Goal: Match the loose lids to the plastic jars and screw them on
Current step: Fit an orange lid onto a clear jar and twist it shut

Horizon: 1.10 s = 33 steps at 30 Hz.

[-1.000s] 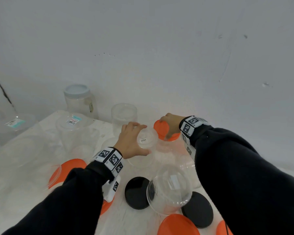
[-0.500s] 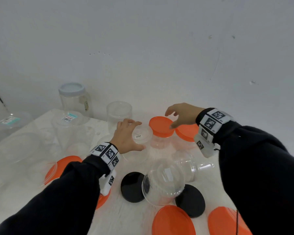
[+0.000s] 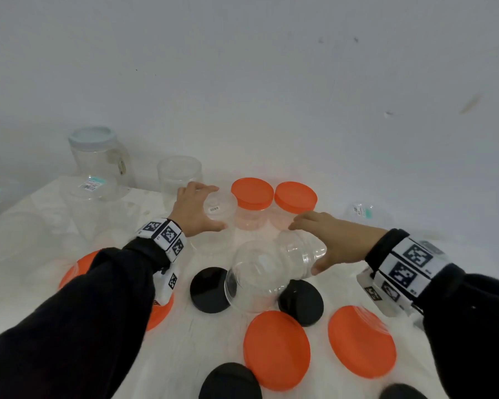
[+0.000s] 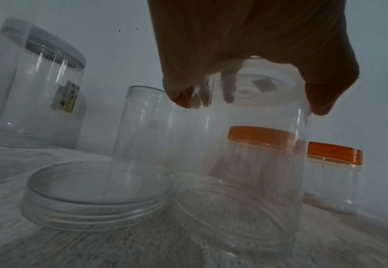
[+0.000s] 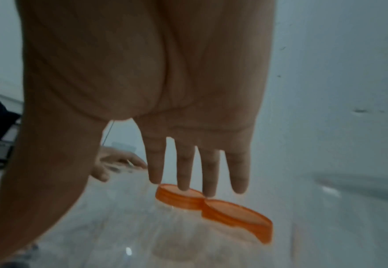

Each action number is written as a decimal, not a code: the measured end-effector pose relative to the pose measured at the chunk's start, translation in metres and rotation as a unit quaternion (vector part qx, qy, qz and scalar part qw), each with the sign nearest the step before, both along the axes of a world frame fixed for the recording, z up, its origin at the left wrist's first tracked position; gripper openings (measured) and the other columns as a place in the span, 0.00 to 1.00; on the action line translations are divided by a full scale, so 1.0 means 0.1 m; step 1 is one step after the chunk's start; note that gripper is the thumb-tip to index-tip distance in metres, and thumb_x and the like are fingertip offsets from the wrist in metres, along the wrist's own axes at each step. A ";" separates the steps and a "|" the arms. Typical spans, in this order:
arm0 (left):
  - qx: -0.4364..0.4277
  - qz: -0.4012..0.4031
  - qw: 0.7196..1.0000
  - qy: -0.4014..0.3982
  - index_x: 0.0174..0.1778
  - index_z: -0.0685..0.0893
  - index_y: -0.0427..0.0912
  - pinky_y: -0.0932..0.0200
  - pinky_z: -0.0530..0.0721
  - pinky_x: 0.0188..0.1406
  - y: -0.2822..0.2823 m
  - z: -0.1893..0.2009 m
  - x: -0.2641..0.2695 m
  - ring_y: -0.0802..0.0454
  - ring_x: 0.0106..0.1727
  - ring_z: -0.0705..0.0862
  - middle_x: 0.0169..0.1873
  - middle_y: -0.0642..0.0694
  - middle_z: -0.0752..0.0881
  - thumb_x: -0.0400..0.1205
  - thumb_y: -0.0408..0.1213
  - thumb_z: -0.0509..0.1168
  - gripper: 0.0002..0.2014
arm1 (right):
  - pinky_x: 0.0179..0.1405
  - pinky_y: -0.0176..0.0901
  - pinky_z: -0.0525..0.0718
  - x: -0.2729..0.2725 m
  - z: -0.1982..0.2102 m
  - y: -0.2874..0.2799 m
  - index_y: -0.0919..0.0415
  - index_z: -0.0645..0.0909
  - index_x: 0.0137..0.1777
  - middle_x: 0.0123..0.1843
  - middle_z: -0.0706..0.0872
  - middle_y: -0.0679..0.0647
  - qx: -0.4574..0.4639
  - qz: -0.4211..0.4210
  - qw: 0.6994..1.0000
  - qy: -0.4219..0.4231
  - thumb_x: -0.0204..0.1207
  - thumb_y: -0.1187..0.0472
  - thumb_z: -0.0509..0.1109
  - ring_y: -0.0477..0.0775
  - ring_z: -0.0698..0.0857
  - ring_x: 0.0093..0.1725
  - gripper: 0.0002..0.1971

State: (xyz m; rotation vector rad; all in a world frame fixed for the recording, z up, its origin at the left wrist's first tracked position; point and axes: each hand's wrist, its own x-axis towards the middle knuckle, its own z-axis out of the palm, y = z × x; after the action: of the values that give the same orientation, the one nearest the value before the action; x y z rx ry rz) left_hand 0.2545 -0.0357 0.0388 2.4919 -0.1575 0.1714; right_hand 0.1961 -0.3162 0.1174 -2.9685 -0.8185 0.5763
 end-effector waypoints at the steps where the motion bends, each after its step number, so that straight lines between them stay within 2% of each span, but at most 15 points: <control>1: 0.001 0.000 1.000 0.000 0.75 0.69 0.50 0.50 0.63 0.71 0.00 -0.01 0.00 0.42 0.71 0.60 0.69 0.43 0.65 0.65 0.45 0.79 0.42 | 0.74 0.47 0.65 0.00 -0.07 -0.02 0.52 0.57 0.80 0.80 0.57 0.49 -0.012 -0.003 1.000 0.000 0.66 0.53 0.80 0.54 0.60 0.77 0.46; 5: 0.006 0.006 1.000 0.000 0.75 0.69 0.50 0.51 0.62 0.71 -0.01 -0.01 0.00 0.42 0.70 0.60 0.69 0.43 0.65 0.65 0.45 0.79 0.42 | 0.79 0.59 0.56 0.10 -0.28 -0.08 0.50 0.52 0.82 0.83 0.52 0.51 -0.033 -0.024 0.999 -0.012 0.62 0.50 0.81 0.57 0.52 0.81 0.52; 8: 0.007 0.005 1.000 -0.002 0.75 0.70 0.49 0.51 0.61 0.71 -0.02 -0.02 0.01 0.41 0.70 0.61 0.68 0.43 0.66 0.65 0.45 0.79 0.42 | 0.78 0.65 0.55 0.17 -0.39 -0.10 0.49 0.49 0.82 0.83 0.53 0.50 -0.036 -0.037 0.999 -0.017 0.60 0.49 0.82 0.56 0.51 0.82 0.57; 15: 0.006 0.008 1.000 -0.005 0.74 0.70 0.50 0.50 0.63 0.71 -0.01 -0.02 0.01 0.41 0.70 0.61 0.68 0.43 0.66 0.64 0.46 0.80 0.42 | 0.77 0.61 0.60 0.18 -0.47 0.00 0.50 0.47 0.82 0.82 0.55 0.49 -0.085 -0.043 0.993 -0.071 0.58 0.51 0.84 0.58 0.54 0.80 0.59; 21: 0.011 0.010 1.000 0.001 0.74 0.70 0.50 0.50 0.63 0.71 -0.01 -0.01 0.00 0.41 0.70 0.61 0.68 0.43 0.66 0.60 0.53 0.78 0.45 | 0.69 0.58 0.67 0.13 -0.45 0.02 0.49 0.55 0.79 0.75 0.65 0.48 -0.107 -0.044 0.986 -0.118 0.55 0.46 0.83 0.56 0.63 0.72 0.55; 23: 0.018 0.006 1.000 0.006 0.75 0.69 0.50 0.49 0.63 0.71 -0.01 0.00 0.00 0.41 0.71 0.61 0.69 0.43 0.65 0.60 0.55 0.77 0.46 | 0.68 0.55 0.68 0.09 -0.42 0.00 0.49 0.56 0.78 0.73 0.67 0.47 -0.096 -0.044 0.985 -0.140 0.55 0.45 0.83 0.55 0.64 0.71 0.54; 26: 0.045 -0.006 0.999 0.021 0.77 0.65 0.50 0.45 0.62 0.73 0.03 0.03 -0.02 0.41 0.74 0.57 0.73 0.43 0.63 0.66 0.51 0.78 0.44 | 0.68 0.53 0.67 -0.01 -0.33 -0.03 0.49 0.56 0.79 0.73 0.66 0.46 -0.060 -0.049 0.985 -0.156 0.54 0.45 0.83 0.55 0.63 0.70 0.54; 29: 0.114 -0.019 0.992 0.041 0.80 0.60 0.50 0.40 0.57 0.75 0.08 0.12 -0.04 0.42 0.79 0.50 0.79 0.45 0.54 0.67 0.58 0.75 0.48 | 0.68 0.51 0.66 -0.21 -0.17 -0.10 0.50 0.56 0.80 0.74 0.66 0.46 -0.012 -0.058 0.984 -0.165 0.53 0.44 0.83 0.55 0.63 0.70 0.56; 31: 0.068 -0.018 0.997 0.008 0.79 0.62 0.46 0.41 0.53 0.77 0.08 0.21 -0.10 0.42 0.79 0.48 0.80 0.43 0.53 0.67 0.60 0.74 0.48 | 0.68 0.51 0.67 -0.37 -0.08 -0.18 0.50 0.58 0.79 0.73 0.67 0.46 0.030 -0.063 0.981 -0.182 0.52 0.42 0.83 0.55 0.64 0.69 0.56; 33: -0.035 -0.010 0.996 -0.083 0.75 0.69 0.42 0.46 0.54 0.76 0.02 0.30 -0.26 0.43 0.77 0.54 0.77 0.41 0.59 0.72 0.54 0.73 0.38 | 0.66 0.52 0.70 -0.59 -0.01 -0.28 0.50 0.60 0.78 0.71 0.68 0.45 0.079 -0.078 0.975 -0.191 0.49 0.39 0.82 0.54 0.64 0.68 0.56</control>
State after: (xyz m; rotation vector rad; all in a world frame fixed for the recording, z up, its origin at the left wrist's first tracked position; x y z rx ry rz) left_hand 0.2288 -0.0336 0.0684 2.4038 -0.2426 0.3703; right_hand 0.1375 -0.3445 0.1169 -2.9936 -0.6014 -0.0700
